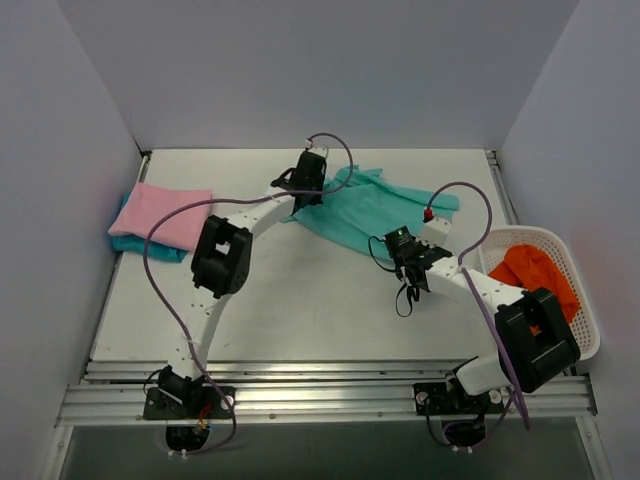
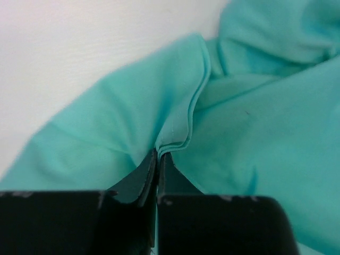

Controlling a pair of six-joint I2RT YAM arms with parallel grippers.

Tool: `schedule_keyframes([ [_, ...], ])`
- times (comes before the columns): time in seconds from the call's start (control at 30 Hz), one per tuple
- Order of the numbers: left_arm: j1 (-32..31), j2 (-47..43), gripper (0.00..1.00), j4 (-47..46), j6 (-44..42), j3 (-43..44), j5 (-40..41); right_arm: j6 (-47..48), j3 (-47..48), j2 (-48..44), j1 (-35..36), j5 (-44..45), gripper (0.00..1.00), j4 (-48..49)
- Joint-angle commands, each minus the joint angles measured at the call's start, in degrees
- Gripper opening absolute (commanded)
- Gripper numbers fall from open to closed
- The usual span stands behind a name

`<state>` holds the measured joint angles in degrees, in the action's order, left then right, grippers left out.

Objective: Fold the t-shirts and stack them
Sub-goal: Flatten the tshirt out

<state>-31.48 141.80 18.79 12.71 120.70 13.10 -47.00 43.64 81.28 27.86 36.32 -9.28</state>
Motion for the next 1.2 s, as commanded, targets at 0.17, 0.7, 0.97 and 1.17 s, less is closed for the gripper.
schedule_keyframes([
  [0.17, 2.0, -49.4, 0.02, -14.9, 0.6, -35.1, 13.3, 0.2, 6.3, -18.0, 8.2, 6.3, 0.00, -10.0],
  [0.7, -13.7, -99.4, 0.02, 10.8, 7.0, -39.1, 21.6, 11.6, 42.0, -38.7, 15.3, 6.6, 0.00, -28.1],
  [0.97, -13.7, -90.2, 0.02, 4.2, 0.4, -35.7, 23.6, 16.4, 48.7, -27.3, 9.8, 3.7, 0.00, -23.5],
  [1.17, -2.7, -74.1, 0.02, -3.1, 0.7, -36.0, 12.7, 17.2, 44.9, -11.5, 4.5, 9.9, 0.00, -18.1],
])
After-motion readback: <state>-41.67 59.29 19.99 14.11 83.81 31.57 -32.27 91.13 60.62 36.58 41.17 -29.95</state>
